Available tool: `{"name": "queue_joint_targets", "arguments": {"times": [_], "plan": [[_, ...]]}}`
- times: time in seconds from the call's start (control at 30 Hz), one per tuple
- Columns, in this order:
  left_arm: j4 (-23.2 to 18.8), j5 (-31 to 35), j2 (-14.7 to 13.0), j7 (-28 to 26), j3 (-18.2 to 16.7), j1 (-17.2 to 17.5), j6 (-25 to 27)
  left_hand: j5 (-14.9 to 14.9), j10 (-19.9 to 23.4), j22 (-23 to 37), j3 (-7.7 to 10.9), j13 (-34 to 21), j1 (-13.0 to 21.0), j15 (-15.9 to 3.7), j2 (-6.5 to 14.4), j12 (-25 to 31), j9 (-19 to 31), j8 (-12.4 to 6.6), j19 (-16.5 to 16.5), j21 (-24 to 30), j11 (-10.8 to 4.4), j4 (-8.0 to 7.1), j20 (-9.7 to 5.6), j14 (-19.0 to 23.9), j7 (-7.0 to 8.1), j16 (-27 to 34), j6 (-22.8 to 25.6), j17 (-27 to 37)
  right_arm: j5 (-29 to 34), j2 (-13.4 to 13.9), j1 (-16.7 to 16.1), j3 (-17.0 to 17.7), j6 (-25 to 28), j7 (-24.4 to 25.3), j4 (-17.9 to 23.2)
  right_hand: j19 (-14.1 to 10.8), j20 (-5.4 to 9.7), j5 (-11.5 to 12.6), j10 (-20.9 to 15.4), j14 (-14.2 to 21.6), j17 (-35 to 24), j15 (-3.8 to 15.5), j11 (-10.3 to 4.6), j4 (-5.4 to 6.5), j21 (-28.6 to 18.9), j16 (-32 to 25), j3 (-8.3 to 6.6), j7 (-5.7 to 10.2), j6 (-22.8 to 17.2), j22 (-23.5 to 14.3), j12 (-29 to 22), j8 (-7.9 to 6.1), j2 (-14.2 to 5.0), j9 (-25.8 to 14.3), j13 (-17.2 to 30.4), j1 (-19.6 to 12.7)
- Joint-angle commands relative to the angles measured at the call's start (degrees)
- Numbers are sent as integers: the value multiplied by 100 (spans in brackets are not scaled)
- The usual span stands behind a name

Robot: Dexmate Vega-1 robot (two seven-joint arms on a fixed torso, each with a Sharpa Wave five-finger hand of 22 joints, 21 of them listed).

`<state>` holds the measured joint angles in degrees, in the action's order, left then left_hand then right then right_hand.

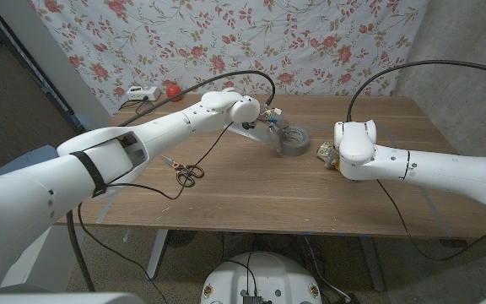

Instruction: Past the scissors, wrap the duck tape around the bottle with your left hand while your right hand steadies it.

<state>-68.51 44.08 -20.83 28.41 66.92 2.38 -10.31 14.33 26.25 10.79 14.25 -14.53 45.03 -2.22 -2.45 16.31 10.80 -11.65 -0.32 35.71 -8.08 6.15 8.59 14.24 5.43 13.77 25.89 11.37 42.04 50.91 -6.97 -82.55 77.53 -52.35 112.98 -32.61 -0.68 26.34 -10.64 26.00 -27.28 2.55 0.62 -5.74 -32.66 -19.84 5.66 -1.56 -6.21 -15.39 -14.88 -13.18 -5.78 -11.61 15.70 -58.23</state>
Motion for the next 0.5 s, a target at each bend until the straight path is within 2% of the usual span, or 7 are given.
{"name": "queue_joint_targets", "arguments": {"times": [0.03,0.17,0.23,0.27,0.33,0.43,0.5], "plan": [[183,-60,70,-75,51,-75,-119,12,53,28,-18,-16,-43,-184,-1,-16,10,4,46,-11,9,-8,28,73,-8,18,46,16,907,-330,287,-542,245,-962,-664,-372,293,-50,-557,679,-463,882,-114,-193,-545,-510,-222,25,-318,-281,-319,-65,-329,-58,168,-662],[154,-55,60,-77,59,-74,-101,14,59,28,-24,-18,-53,-180,8,-18,10,5,49,-17,38,-15,27,73,-7,13,46,19,1260,-277,-141,-205,245,-588,-600,-153,218,-237,-1752,1653,-1071,988,-224,-122,-876,-1192,-210,216,-1480,-443,-1064,-354,-328,-129,439,-810],[139,-80,57,-50,51,-68,-90,15,64,28,-28,-19,-57,-177,8,-17,10,5,48,-21,34,-16,29,77,-5,13,49,19,1100,-167,-374,38,84,-104,-428,-55,184,-341,-2615,2071,-1370,993,-430,-35,-1065,-1415,-251,382,-2645,-440,-1613,-673,-402,-177,646,-856],[121,-72,50,-47,54,-65,-75,15,65,29,-29,-20,-57,-174,8,-18,10,6,48,-22,40,-16,29,76,-5,11,48,19,1026,-124,-497,165,22,131,-353,-130,159,-395,-3321,2510,-1512,976,-466,23,-1224,-1583,-379,442,-3366,-422,-2000,-846,-474,-166,766,-930],[85,-66,40,-19,58,-56,-49,17,51,29,-33,-21,-54,-176,11,-27,9,7,50,-28,16,-15,27,73,-6,5,49,18,817,-30,-759,477,-104,565,-185,-145,190,-500,-3985,2760,-1588,967,-405,181,-1411,-1575,-574,497,-4238,-383,-2353,-1027,-534,-133,906,-934],[59,-84,35,35,65,-45,-41,19,42,29,-37,-22,-47,-170,6,-34,9,14,50,-33,16,-8,24,70,13,-1,35,16,814,66,-1025,682,-108,1114,-6,-103,247,-601,-4410,3008,-1656,970,-364,288,-1554,-1598,-831,444,-4721,-354,-2485,-1087,-571,-90,899,-1020],[17,-71,25,66,74,-36,-27,19,25,29,-42,-23,-47,-163,2,-43,9,20,43,-40,44,-6,33,54,15,-10,20,16,836,125,-1186,811,-62,1429,139,-15,285,-632,-4488,3052,-1684,979,-347,295,-1575,-1594,-897,418,-4823,-343,-2524,-1080,-546,-77,933,-1066]]}}
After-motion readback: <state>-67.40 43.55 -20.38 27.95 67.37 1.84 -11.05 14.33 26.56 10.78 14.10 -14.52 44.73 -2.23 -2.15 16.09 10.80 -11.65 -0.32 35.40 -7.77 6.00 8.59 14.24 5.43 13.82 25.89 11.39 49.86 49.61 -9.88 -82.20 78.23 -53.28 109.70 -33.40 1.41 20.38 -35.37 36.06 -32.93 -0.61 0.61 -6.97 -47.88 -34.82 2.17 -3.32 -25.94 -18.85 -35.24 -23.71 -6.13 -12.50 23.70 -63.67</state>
